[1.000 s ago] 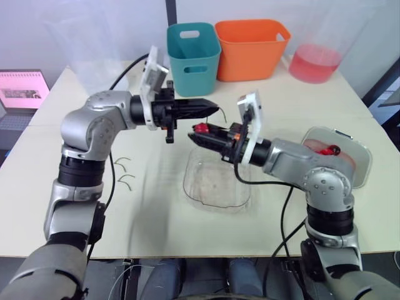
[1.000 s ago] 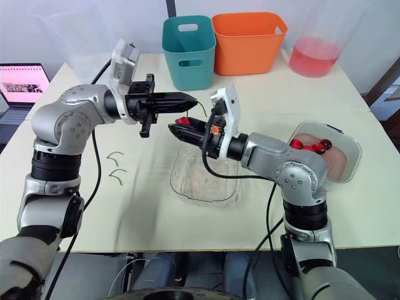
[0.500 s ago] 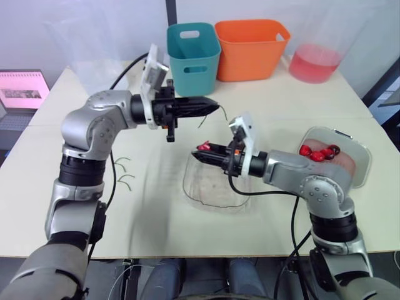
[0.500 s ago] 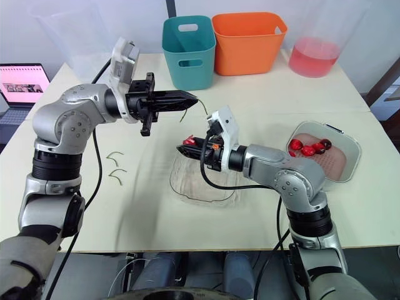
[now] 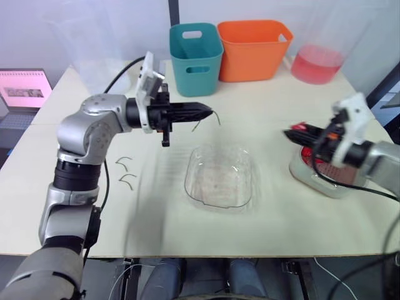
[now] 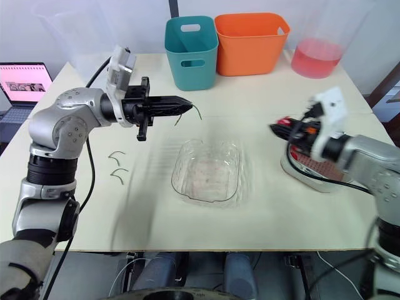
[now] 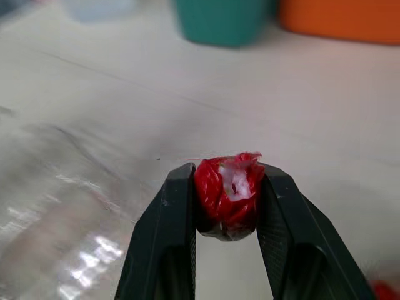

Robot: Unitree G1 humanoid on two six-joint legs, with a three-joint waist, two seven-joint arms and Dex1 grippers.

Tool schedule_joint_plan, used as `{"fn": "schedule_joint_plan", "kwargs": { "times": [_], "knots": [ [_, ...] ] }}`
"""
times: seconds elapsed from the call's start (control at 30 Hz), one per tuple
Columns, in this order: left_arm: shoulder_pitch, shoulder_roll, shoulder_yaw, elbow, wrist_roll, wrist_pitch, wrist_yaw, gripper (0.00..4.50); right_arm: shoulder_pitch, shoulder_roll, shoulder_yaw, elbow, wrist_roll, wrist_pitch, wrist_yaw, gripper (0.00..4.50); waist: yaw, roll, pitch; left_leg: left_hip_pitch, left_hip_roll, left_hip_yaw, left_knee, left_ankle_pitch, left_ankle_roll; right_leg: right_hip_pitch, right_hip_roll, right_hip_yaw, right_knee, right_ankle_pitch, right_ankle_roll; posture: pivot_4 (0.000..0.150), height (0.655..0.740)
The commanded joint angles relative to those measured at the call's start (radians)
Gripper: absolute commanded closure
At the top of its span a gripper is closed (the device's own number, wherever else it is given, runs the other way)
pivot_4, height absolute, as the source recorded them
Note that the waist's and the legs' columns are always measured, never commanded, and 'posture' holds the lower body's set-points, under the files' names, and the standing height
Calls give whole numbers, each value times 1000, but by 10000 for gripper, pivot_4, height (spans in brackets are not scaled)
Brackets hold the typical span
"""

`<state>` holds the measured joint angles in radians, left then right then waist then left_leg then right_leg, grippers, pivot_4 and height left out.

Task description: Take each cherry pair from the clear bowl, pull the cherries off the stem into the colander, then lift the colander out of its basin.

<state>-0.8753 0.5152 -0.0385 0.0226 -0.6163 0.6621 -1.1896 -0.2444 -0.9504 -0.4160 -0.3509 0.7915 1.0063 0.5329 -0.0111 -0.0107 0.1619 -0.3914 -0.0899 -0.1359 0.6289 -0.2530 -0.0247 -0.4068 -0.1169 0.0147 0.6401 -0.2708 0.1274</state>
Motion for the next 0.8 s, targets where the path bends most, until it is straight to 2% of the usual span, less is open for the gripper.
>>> {"fn": "schedule_joint_plan", "kwargs": {
  "times": [0.03, 0.2, 0.33, 0.4, 0.43, 0.47, 0.6, 0.7, 0.8],
  "knots": [
    [-6, 0, -4, -24, 6, -26, -8, 45000, 70, -61, -75, 40, -80, -70, 64, 32385, -4, 0, 0, 0, 0, 1, 0, 0, 0, 0, 0, 0, 0, 0, 0, 1500, 7400],
    [0, -8, -33, -4, 34, -57, -20, 45000, 149, -112, -55, 107, -190, -152, 114, 32385, -7, 0, 0, 1, 1, 3, 0, 0, 0, 0, 0, 1, 1, 0, 0, 1500, 7400],
    [8, -10, -44, 3, 52, -73, -24, 45000, 143, -95, -36, 145, -234, -180, 112, 17950, -2, 0, 0, 1, 1, 3, 0, 0, 0, 0, 0, 1, 0, 0, 0, 1500, 7400],
    [11, -7, -46, 4, 54, -76, -24, 45000, 140, -95, -31, 152, -251, -186, 112, 8361, -1, 0, 0, 1, 1, 2, 1, 0, -1, 1, 0, 1, 0, 0, 0, 1500, 7400],
    [11, -5, -45, 5, 54, -77, -24, 45000, 137, -95, -30, 155, -256, -187, 113, 2185, -1, 0, 0, 1, 1, 2, 1, 0, -1, 1, 0, 1, 0, 0, 0, 1500, 7400],
    [11, -3, -44, 6, 54, -77, -24, 45000, 130, -97, -29, 159, -259, -185, 114, 361, -1, 0, 0, 1, 1, 2, 1, 0, -1, 1, 0, 1, 0, 0, 0, 1500, 7400],
    [12, 1, -31, 18, 62, -82, -14, 45000, 57, -92, -36, 166, -253, -199, 115, 361, -2, 0, 0, 1, 1, 2, 1, 1, -1, 1, 0, 1, 0, 0, 0, 1500, 7400],
    [20, 6, 7, 24, 58, -68, 41, 45000, -64, -63, -10, 73, -159, -142, 121, 361, -10, 1, 0, 1, 2, 2, 0, 1, -1, 0, 0, 1, 0, 0, 0, 1500, 7400],
    [86, 47, 90, -32, 15, 16, 125, 45000, -217, 18, 94, -70, -1, -45, 125, 361, -19, 1, 0, 1, 3, 0, 0, 1, -2, 0, 2, 1, 0, 0, 0, 1500, 7400]
  ]
}}
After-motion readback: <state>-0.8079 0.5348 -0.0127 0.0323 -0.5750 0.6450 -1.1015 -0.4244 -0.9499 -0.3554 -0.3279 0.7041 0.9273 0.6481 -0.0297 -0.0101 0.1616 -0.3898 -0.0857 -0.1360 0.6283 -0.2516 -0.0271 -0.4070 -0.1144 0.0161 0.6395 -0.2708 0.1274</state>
